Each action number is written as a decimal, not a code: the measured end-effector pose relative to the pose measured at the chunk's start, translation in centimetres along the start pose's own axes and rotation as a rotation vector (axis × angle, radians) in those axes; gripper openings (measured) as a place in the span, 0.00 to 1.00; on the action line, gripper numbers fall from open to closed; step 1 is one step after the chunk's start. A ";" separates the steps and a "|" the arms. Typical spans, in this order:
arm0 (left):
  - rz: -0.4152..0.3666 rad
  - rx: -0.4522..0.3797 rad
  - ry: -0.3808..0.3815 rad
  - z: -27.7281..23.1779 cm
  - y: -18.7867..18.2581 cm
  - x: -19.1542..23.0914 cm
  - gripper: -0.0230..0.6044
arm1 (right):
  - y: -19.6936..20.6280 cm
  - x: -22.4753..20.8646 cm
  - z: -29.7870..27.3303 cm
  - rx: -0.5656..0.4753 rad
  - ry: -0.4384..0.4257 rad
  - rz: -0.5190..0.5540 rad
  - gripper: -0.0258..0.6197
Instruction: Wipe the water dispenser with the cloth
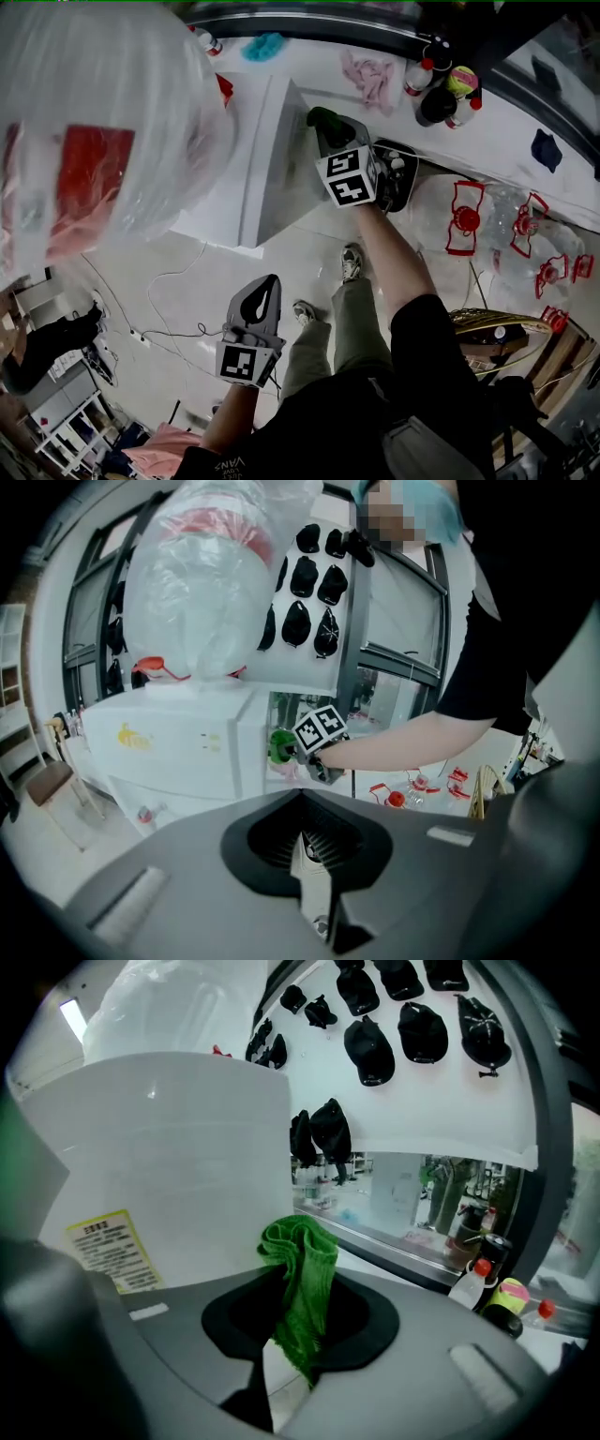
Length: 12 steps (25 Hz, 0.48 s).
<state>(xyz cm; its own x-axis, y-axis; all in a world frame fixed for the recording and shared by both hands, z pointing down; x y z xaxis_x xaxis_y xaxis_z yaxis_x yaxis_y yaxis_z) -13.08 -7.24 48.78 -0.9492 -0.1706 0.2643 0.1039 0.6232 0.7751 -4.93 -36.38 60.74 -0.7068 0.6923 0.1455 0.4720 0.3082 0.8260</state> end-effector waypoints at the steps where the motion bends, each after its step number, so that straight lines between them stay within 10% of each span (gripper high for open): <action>1: -0.005 -0.002 0.004 0.0 0.0 0.1 0.04 | 0.6 0.5 0.9 0.000 0.001 0.007 0.19; 12: -0.041 0.009 0.050 0.0 2.1 0.0 0.04 | 8.5 14.4 11.4 0.045 -0.161 -0.017 0.19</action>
<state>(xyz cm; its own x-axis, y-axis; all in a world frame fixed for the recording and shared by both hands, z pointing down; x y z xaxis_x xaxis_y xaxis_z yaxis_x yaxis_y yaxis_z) -12.83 -5.88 50.38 -0.9366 -0.2342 0.2608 0.0621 0.6213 0.7811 -5.08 -16.34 63.63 -0.6227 0.7815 0.0396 0.4863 0.3468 0.8020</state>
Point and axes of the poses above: the fingertips, and each gripper's own axes: z backward along the fingers, x to its left, y out of its underside, the point moved 3 cm from there along z, backward along the fingers, and after that the axes turned 11 degrees about z, right-handed, at the moved point
